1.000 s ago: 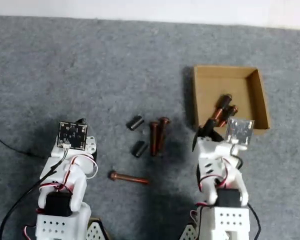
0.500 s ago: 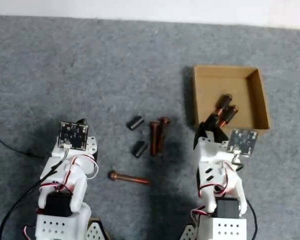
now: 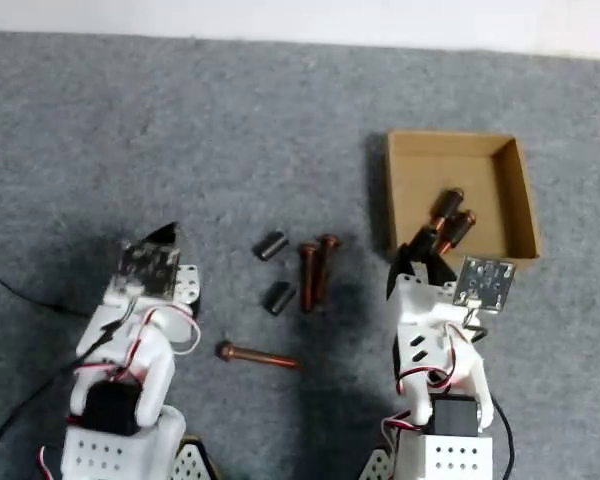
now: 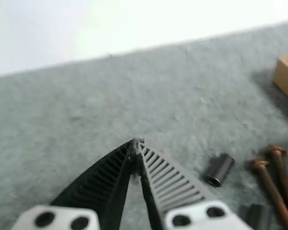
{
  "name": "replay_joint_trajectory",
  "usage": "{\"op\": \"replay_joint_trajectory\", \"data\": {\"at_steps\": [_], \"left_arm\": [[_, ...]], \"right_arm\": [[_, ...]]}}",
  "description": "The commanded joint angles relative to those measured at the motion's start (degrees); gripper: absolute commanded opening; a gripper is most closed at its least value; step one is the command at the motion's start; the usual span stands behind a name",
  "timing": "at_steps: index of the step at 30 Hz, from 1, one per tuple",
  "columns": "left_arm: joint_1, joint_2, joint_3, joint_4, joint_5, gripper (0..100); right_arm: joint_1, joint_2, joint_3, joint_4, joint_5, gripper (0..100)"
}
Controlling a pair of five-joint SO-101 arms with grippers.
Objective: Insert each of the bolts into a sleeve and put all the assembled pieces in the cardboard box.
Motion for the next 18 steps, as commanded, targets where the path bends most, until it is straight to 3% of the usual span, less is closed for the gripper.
{"op": "replay_joint_trajectory", "data": {"at_steps": [1, 7, 12, 18], "left_arm": [[4.97, 16.92, -8.22, -6.51, 0.26, 1], [14.55, 43.56, -21.32, -6.95, 0.26, 2], [16.48, 60.00, -28.79, -6.95, 0.53, 15], [18.86, 72.13, -35.12, -6.95, 0.62, 16]], "right_arm": [[0.22, -1.19, 3.21, -1.45, 0.44, 0.5], [0.22, -1.19, 3.21, -1.45, 0.44, 0.5], [0.22, -1.19, 3.21, -1.45, 0.44, 0.5], [0.22, -1.19, 3.21, -1.54, 0.44, 0.5]]}}
